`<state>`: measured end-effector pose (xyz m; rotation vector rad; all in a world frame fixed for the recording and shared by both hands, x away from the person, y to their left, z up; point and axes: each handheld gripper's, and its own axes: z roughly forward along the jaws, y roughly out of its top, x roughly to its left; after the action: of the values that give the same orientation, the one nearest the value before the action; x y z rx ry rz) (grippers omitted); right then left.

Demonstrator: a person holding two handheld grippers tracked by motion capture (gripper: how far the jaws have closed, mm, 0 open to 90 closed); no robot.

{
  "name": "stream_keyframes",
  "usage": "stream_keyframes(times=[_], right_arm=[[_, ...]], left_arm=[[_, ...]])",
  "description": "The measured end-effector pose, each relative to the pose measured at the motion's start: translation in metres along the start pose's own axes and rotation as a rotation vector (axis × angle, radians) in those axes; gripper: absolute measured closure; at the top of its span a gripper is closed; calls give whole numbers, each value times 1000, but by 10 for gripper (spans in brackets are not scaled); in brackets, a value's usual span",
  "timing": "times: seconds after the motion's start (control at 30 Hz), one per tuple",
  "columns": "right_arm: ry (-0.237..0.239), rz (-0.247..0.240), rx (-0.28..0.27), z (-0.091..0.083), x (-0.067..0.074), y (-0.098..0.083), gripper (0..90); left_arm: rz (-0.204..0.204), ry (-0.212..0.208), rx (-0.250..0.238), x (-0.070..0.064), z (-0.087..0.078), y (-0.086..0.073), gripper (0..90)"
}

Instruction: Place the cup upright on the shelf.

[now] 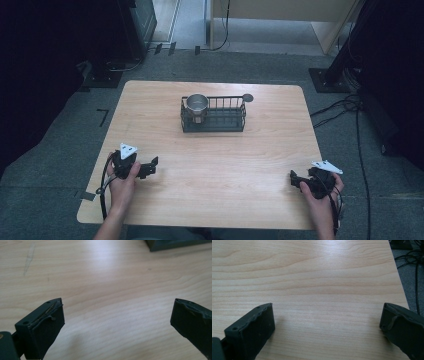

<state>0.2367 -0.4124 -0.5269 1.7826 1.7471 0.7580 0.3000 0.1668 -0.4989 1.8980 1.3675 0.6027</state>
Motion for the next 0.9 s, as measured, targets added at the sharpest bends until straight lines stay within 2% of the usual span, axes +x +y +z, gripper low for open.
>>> stream_keyframes(times=[0.13,0.17,0.47,0.67,0.8,0.83,0.9], right_arm=[[0,0,0,0,0,0,0],[0,0,0,0,0,0,0],[-1,0,0,0,0,0,0],[-1,0,0,0,0,0,0],[0,0,0,0,0,0,0],[-1,-1,0,0,0,0,0],[0,-2,0,0,0,0,0]], left_arm=[[1,19,20,6,-4,-11,0],[1,38,27,9,-6,-16,0],[-5,89,58,24,-17,-34,0],[19,117,82,31,-27,-45,0],[39,121,100,36,-34,-51,0],[38,122,100,38,-36,-53,0],[1,120,109,46,-43,-58,0]])
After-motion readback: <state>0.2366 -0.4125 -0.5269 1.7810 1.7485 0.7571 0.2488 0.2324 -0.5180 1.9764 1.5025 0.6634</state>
